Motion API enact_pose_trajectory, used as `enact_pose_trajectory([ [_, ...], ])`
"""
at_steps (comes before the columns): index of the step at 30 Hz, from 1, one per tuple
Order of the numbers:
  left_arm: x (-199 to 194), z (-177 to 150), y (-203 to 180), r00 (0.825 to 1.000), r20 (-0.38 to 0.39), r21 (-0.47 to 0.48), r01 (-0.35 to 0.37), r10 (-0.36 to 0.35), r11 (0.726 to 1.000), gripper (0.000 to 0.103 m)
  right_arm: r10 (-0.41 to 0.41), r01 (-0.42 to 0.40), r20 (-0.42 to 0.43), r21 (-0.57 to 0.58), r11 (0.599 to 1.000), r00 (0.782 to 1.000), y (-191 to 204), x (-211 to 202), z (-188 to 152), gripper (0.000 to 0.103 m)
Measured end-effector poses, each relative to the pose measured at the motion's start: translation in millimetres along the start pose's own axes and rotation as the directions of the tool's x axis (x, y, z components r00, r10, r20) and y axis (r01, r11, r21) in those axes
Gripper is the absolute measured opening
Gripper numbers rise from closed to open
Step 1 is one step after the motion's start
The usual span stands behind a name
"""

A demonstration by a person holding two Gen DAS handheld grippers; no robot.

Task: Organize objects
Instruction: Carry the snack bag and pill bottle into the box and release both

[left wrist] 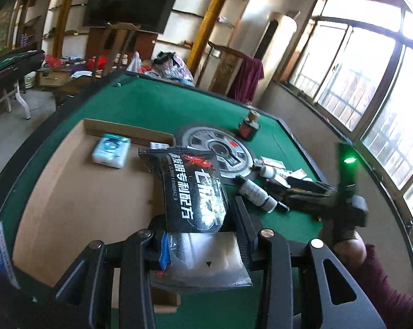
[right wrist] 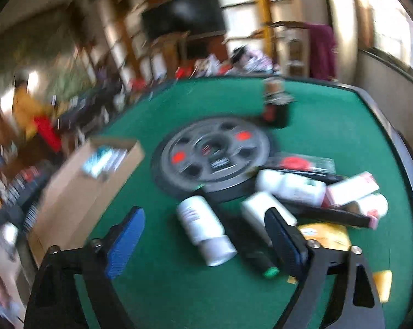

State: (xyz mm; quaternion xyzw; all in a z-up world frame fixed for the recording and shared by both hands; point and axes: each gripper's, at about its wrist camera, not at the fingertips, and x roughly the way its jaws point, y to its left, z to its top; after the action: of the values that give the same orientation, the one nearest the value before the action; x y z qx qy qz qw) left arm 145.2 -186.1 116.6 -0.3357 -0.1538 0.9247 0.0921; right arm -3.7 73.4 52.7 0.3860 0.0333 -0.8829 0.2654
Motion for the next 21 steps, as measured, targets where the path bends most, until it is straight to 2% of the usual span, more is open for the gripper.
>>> enact_pose_trajectory([
  [1,-4,-1,5,1.0,0.005,-0.007,0.004,-0.004,1.0,0.037,-0.033,0.032,-0.026,-0.048,0.998,0.999,10,10,1,0.079],
  [3,-8,-4,16,1.0,0.011,-0.022,0.008,-0.008,1.0,0.037,-0.08,0.068,-0.092,-0.123,0.99,0.993,22,34,2,0.06],
  [5,-10,-7,27,1.0,0.016,-0.04,0.011,-0.01,0.999,0.037,-0.114,0.089,-0.159,-0.157,0.984,0.981,27,56,1,0.051],
  [7,-10,-10,41,1.0,0.011,-0.069,0.02,-0.02,0.997,0.037,-0.148,0.115,-0.191,-0.175,0.978,0.97,29,68,-2,0.046],
  [9,-9,-12,52,1.0,0.007,-0.09,0.025,-0.024,0.996,0.037,-0.143,0.109,-0.211,-0.163,0.981,0.967,26,73,-1,0.039],
  [17,-7,-21,78,1.0,-0.001,-0.134,0.031,-0.031,0.991,0.037,-0.175,0.139,-0.278,-0.144,0.98,0.945,43,92,3,0.038],
  [21,-11,-24,86,1.0,0.004,-0.143,0.019,-0.019,0.99,0.037,-0.127,0.122,-0.276,-0.035,0.992,0.953,33,89,4,0.037],
])
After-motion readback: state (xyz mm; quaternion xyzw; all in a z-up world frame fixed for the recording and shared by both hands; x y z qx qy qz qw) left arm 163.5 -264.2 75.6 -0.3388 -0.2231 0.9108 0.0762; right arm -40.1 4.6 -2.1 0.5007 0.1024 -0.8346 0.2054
